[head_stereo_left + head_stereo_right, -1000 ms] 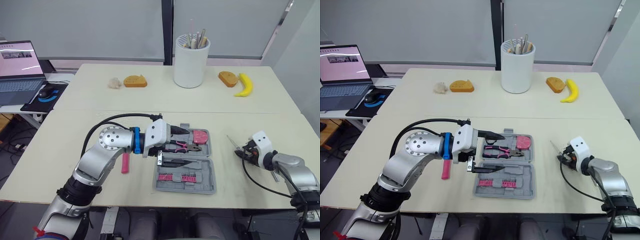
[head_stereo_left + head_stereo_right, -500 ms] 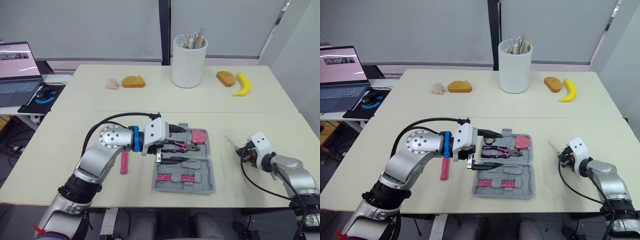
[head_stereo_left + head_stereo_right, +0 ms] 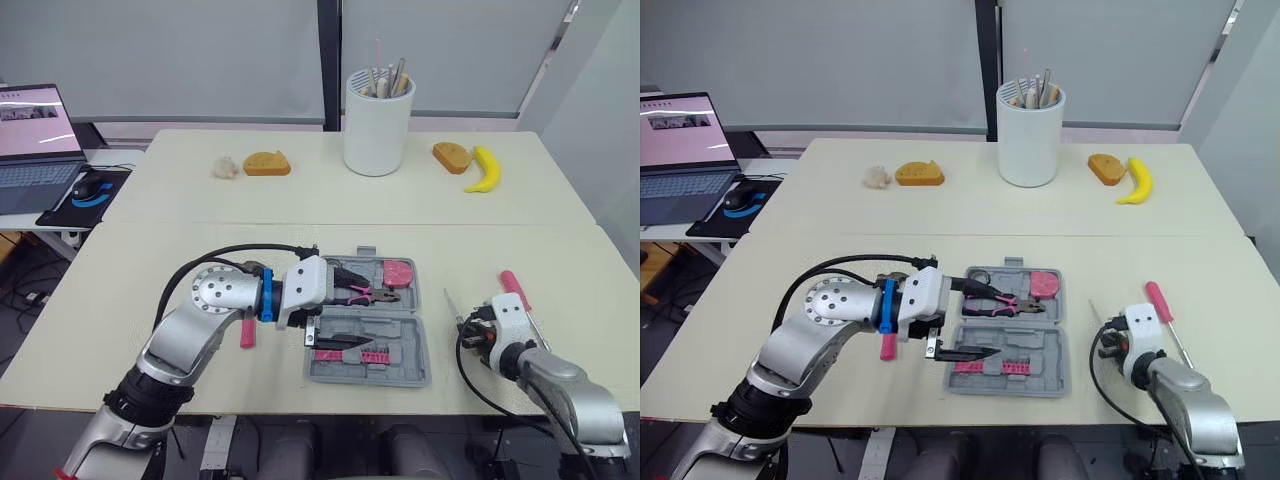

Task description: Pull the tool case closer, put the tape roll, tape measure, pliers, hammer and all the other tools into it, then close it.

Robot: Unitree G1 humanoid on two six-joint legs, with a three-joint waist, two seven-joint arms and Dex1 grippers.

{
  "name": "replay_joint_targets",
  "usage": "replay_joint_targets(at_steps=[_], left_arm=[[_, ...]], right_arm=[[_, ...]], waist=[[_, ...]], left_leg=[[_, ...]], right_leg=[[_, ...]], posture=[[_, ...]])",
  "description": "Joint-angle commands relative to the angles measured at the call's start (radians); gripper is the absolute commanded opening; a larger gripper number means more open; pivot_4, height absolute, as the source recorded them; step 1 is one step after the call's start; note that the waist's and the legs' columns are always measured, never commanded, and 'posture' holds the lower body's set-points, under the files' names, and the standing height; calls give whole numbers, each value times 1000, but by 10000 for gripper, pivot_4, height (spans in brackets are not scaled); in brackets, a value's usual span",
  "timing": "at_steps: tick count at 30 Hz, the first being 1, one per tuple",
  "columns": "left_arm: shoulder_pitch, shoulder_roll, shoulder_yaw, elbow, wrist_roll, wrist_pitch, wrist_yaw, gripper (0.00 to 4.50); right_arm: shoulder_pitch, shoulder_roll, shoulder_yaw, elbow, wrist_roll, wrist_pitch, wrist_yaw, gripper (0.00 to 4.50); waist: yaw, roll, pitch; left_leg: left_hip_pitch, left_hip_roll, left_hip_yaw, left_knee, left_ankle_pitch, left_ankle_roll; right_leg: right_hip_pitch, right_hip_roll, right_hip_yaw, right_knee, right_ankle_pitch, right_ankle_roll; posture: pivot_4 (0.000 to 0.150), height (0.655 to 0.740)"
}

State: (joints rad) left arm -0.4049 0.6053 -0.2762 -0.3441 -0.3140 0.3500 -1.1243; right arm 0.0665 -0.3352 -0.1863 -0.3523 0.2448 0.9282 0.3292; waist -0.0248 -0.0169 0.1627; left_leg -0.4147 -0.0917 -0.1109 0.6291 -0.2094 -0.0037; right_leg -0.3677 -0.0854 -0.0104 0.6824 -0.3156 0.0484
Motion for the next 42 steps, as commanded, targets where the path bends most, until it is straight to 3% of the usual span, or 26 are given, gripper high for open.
replay_joint_targets(at_steps=[1,14,16,24,29,33,36,38,42], left_arm=[[-8,8,5,-29,-12,1,-6,45000],[-26,-1,-6,-18,-5,5,-14,45000],[-26,-3,-8,-19,-5,6,-12,45000],[-13,-28,-15,-31,-1,6,15,45000],[9,-37,-31,-36,7,-10,23,45000],[14,-40,-41,-37,11,-23,23,45000],[10,-47,-44,-31,16,-32,30,45000],[9,-51,-46,-29,19,-34,33,45000],[14,-56,-48,-25,30,-40,37,45000]], right_arm=[[35,26,-16,-59,37,52,-17,3530],[53,56,-21,-105,68,82,-54,3530],[55,54,-37,-120,85,88,-45,10699],[43,-59,-155,-223,167,183,-1,28949],[-14,-293,-71,-282,205,181,156,44132],[-40,-653,157,-262,54,-92,408,44650],[-58,-879,332,-138,-187,-480,559,44650],[-129,-927,415,-34,-310,-709,611,44650],[-311,-896,545,176,-503,-1064,658,44650]], waist=[[0,0,0],[-1,0,0],[-1,0,0],[0,0,0],[-6,1,0],[-3,1,1],[-1,0,1],[-1,0,1],[-7,0,2]], left_leg=[[0,0,0,0,0,0],[0,0,0,0,0,0],[0,0,0,0,0,0],[0,-1,1,0,0,0],[0,0,1,0,0,0],[-1,0,2,0,0,1],[-1,0,2,0,0,1],[0,0,2,1,0,1],[0,0,4,1,0,1]], right_leg=[[0,0,0,0,0,0],[0,0,0,0,0,0],[0,0,0,0,0,0],[0,0,0,0,0,0],[0,0,0,0,0,0],[0,0,-1,-1,0,1],[3,0,-3,-2,-1,1],[4,0,-3,-3,-1,2],[3,-1,-2,-2,-1,3]], posture=[[1500,7400],[1500,7400],[1500,7400],[1500,7400],[1500,7400],[1500,7400],[1500,7400],[1500,7400],[1500,7400]])
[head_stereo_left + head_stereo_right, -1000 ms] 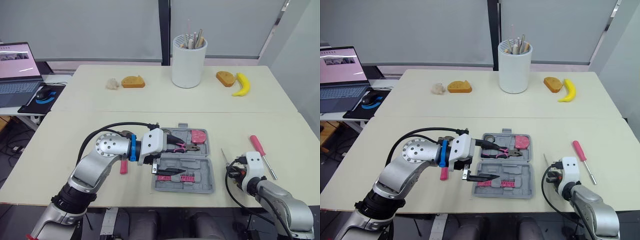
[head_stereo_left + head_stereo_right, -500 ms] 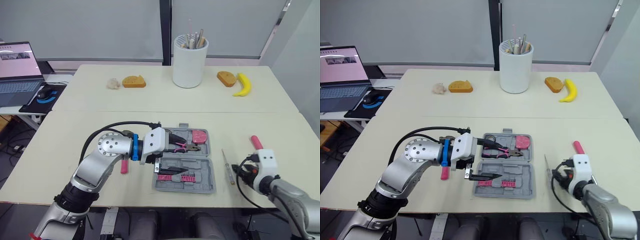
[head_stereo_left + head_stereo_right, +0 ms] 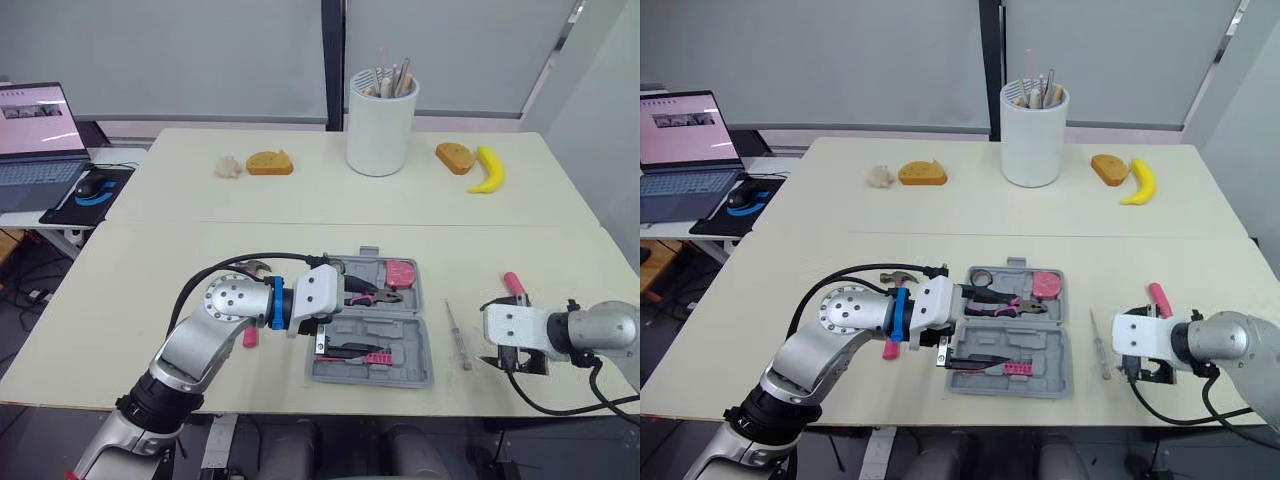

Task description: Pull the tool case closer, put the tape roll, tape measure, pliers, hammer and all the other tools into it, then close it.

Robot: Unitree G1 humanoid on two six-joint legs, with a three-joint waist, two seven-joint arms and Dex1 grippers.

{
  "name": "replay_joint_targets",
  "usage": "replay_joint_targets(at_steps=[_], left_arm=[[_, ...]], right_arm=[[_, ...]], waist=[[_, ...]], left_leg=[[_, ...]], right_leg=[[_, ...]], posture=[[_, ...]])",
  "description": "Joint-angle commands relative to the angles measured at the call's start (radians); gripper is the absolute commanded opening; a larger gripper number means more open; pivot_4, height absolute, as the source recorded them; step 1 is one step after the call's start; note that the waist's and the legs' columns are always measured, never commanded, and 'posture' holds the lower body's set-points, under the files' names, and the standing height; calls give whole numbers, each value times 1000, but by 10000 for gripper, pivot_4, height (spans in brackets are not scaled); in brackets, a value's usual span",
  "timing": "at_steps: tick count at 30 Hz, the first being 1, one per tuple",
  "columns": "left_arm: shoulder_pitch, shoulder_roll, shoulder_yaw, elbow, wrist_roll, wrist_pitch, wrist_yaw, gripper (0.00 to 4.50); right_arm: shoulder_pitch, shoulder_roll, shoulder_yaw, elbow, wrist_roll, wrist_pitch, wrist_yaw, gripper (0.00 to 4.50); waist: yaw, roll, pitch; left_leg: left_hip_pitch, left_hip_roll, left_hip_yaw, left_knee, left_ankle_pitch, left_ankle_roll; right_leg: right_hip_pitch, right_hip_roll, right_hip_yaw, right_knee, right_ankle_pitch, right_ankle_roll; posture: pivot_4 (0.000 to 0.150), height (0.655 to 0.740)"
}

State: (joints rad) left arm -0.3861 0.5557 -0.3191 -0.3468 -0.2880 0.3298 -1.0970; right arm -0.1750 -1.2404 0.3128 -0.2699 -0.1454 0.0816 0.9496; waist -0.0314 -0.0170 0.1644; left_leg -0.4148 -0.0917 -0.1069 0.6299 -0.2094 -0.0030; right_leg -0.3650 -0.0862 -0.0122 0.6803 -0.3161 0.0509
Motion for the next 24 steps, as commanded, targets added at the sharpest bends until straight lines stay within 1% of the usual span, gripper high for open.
replay_joint_targets(at_steps=[1,3,7,12,15,16,23,24], left_arm=[[-4,-8,-6,-21,7,-22,11,45000],[-2,-9,-7,-19,17,-22,20,45000],[10,-11,-7,-30,30,-13,44,45000],[28,-11,-10,-57,30,3,66,45000],[34,-6,-7,-63,30,9,73,45000],[34,-6,-7,-63,31,11,75,45000],[31,-8,-11,-69,35,22,89,45000],[31,-7,-11,-71,35,24,91,45000]], right_arm=[[-105,20,68,137,-141,-284,53,44650],[-184,51,106,221,-186,-398,87,44650],[-301,112,166,323,-273,-556,135,44650],[-357,152,218,398,-335,-707,181,44650],[-398,174,242,425,-370,-772,209,38497],[-411,179,250,431,-385,-794,215,35081],[-452,237,281,464,-433,-861,238,35081],[-453,243,282,467,-438,-860,243,33249]], waist=[[0,0,0],[1,0,0],[0,0,0],[4,0,0],[5,0,0],[5,0,0],[4,0,0],[4,0,0]], left_leg=[[0,0,0,0,0,0],[0,1,-1,0,0,0],[0,1,0,0,0,0],[0,1,-1,0,0,-1],[0,0,-1,0,0,-1],[0,0,-1,0,0,-1],[0,1,-1,0,1,-2],[0,0,-1,0,1,-2]], right_leg=[[0,0,0,0,0,0],[0,1,0,0,0,-1],[0,0,1,0,0,-1],[-1,0,1,0,0,-1],[-1,0,2,0,0,-1],[-1,0,2,0,0,-1],[-2,1,2,1,0,-1],[-1,1,2,1,0,-1]], posture=[[1500,7400],[1500,7400],[1500,7400],[1500,7400],[1500,7400],[1500,7400],[1500,7400],[1500,7400]])
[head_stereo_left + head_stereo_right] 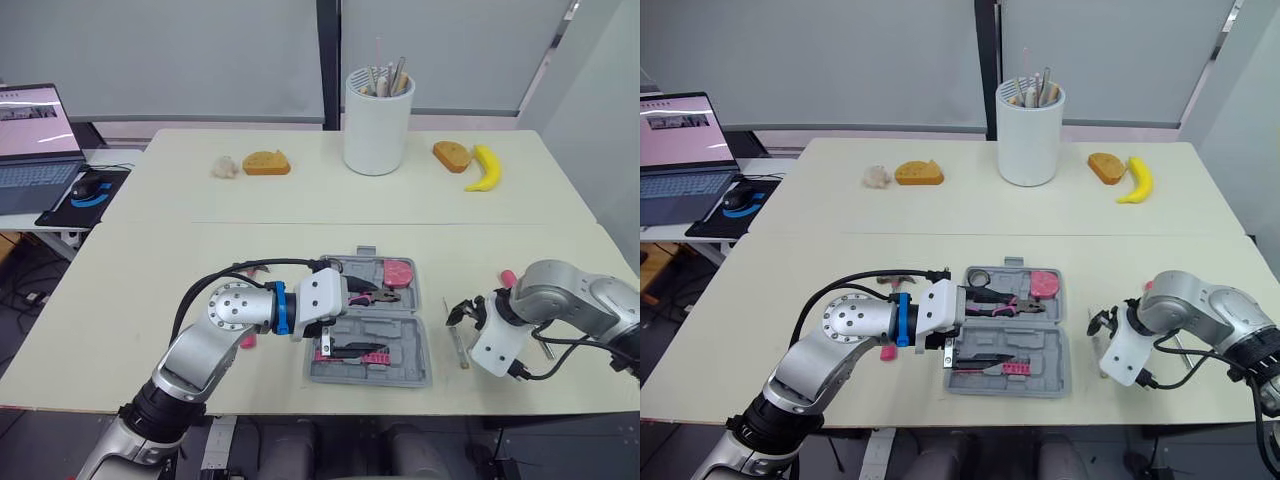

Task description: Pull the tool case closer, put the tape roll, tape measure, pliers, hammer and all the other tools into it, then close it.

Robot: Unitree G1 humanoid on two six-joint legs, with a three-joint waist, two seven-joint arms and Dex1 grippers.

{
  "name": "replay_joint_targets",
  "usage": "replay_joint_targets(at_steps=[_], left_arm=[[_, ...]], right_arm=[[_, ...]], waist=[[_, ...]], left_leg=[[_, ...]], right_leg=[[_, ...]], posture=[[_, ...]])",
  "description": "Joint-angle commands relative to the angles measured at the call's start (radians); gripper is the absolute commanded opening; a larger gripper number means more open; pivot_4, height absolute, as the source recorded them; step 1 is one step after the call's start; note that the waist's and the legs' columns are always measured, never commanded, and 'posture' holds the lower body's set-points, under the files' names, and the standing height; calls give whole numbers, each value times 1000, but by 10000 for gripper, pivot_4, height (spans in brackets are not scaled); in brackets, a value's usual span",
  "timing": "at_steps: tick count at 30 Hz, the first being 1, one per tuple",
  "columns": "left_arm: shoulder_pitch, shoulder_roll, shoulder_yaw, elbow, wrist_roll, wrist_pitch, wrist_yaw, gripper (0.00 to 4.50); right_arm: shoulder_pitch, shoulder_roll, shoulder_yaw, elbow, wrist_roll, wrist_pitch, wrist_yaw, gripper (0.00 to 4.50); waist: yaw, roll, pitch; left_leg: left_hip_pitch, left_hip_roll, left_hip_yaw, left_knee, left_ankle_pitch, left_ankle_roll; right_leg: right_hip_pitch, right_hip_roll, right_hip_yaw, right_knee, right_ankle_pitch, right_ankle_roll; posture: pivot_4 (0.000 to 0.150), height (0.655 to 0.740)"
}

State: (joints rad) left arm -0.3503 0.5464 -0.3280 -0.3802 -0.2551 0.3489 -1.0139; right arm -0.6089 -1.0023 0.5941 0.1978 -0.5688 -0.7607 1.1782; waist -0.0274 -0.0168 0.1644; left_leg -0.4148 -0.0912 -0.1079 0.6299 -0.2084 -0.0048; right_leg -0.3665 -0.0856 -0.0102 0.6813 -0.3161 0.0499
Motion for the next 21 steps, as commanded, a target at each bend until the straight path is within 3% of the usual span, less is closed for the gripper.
replay_joint_targets(at_steps=[1,5,19,21], left_arm=[[-4,3,-1,-40,1,6,9,45000],[-2,4,1,-48,0,18,13,45000],[-12,6,1,-53,-2,38,9,45000],[-11,7,2,-55,-2,40,9,45000]], right_arm=[[-22,9,4,2,-23,-20,17,31318],[-31,26,11,15,-65,-22,11,21563],[-71,92,39,64,-155,-65,-9,21563],[-70,97,38,67,-157,-59,-8,17933]], waist=[[1,0,0],[1,0,0],[0,0,0],[-1,0,0]], left_leg=[[0,0,0,0,0,0],[0,0,0,0,1,-2],[0,0,0,0,2,-3],[0,0,0,0,2,-3]], right_leg=[[0,0,0,0,0,0],[0,0,0,0,0,0],[-1,0,1,1,0,0],[-1,0,1,1,0,0]], posture=[[1500,7400],[1500,7400],[1500,7400],[1500,7400]])
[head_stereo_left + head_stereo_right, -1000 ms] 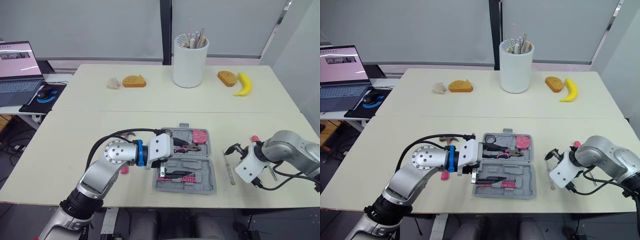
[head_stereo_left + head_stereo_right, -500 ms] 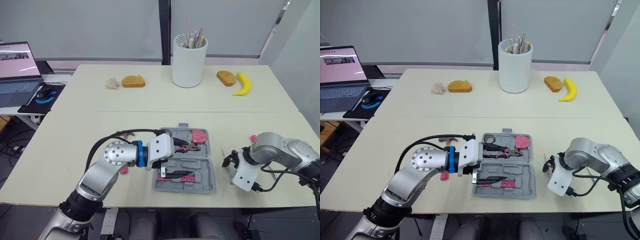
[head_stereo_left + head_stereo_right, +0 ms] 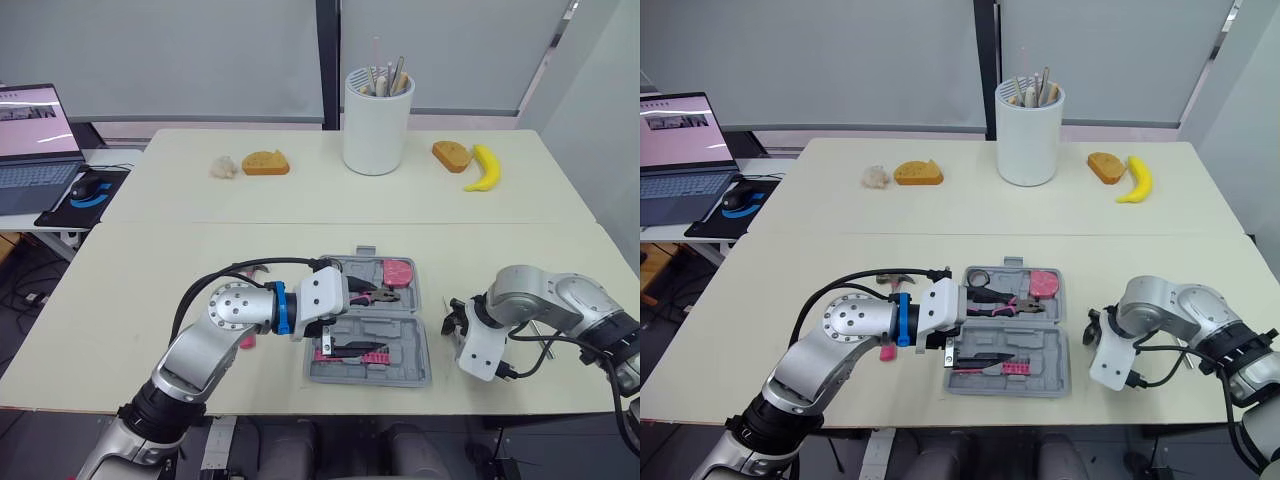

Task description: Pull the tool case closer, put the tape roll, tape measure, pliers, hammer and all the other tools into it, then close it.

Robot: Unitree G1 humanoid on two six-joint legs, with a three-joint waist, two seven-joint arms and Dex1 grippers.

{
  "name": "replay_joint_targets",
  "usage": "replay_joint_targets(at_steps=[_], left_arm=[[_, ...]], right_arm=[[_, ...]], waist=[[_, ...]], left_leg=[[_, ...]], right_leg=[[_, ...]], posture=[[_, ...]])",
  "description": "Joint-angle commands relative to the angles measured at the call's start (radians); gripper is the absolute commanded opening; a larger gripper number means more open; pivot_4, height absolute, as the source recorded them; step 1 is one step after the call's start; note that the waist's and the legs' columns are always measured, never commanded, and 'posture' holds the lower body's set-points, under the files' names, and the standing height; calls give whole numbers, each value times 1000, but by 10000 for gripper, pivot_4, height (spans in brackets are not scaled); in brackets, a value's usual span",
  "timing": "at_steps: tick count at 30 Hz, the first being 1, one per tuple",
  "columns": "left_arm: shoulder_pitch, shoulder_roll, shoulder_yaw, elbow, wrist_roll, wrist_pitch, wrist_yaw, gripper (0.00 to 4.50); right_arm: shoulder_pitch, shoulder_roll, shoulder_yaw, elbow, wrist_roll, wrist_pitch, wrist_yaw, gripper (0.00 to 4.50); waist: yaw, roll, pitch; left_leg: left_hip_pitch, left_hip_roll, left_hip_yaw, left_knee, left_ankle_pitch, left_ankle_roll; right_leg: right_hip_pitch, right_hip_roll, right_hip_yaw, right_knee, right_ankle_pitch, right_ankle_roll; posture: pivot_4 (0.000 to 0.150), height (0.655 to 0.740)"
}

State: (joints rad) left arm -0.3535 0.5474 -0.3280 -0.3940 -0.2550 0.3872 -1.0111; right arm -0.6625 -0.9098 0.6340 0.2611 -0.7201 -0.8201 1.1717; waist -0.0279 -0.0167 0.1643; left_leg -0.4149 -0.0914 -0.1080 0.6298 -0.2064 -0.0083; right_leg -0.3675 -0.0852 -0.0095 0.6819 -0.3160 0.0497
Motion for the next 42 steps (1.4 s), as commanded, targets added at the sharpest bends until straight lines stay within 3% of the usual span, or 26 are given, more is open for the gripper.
replay_joint_targets(at_steps=[1,8,15,19,24,32,37,42], left_arm=[[-8,5,1,-42,-2,3,8,45000],[-8,-3,-12,-29,7,-6,7,45000],[2,4,-8,-21,7,-22,0,45000],[13,14,4,-31,2,-19,5,45000],[15,20,11,-49,-8,-6,7,45000],[-18,9,2,-40,-24,7,-3,45000],[-36,5,0,-36,-31,13,-5,45000],[-35,3,-5,-39,-32,11,-10,45000]], right_arm=[[-16,6,-3,6,-7,3,-1,17017],[-17,14,-7,24,0,15,3,3571],[34,-6,-71,13,118,143,39,3317],[174,-70,-191,-115,327,422,165,3317],[355,-125,-391,-366,570,1036,280,3317],[489,-20,-651,-628,814,1853,109,3317],[487,139,-784,-674,837,2170,-135,3317],[525,266,-829,-724,810,2155,-358,3317]], waist=[[0,0,0],[-3,0,0],[-1,0,0],[10,0,0],[20,0,0],[29,0,-1],[28,0,-1],[28,0,-1]], left_leg=[[0,0,0,0,0,0],[0,1,0,0,0,0],[0,1,0,0,0,0],[0,0,0,0,0,0],[-1,0,-1,1,-2,4],[-2,0,-2,0,-2,4],[-2,-1,-2,0,-2,4],[-2,-1,-2,0,-2,4]], right_leg=[[0,0,0,0,0,0],[0,1,0,0,0,0],[0,1,0,0,0,-1],[0,0,0,0,0,-1],[0,-1,0,-1,0,-1],[0,-1,-1,0,1,-1],[-1,-2,-1,0,1,-1],[-1,-2,-1,0,1,-1]], posture=[[1500,7400],[1500,7400],[1500,7400],[1500,7400],[1500,7400],[1500,7400],[1500,7400],[1500,7400]])
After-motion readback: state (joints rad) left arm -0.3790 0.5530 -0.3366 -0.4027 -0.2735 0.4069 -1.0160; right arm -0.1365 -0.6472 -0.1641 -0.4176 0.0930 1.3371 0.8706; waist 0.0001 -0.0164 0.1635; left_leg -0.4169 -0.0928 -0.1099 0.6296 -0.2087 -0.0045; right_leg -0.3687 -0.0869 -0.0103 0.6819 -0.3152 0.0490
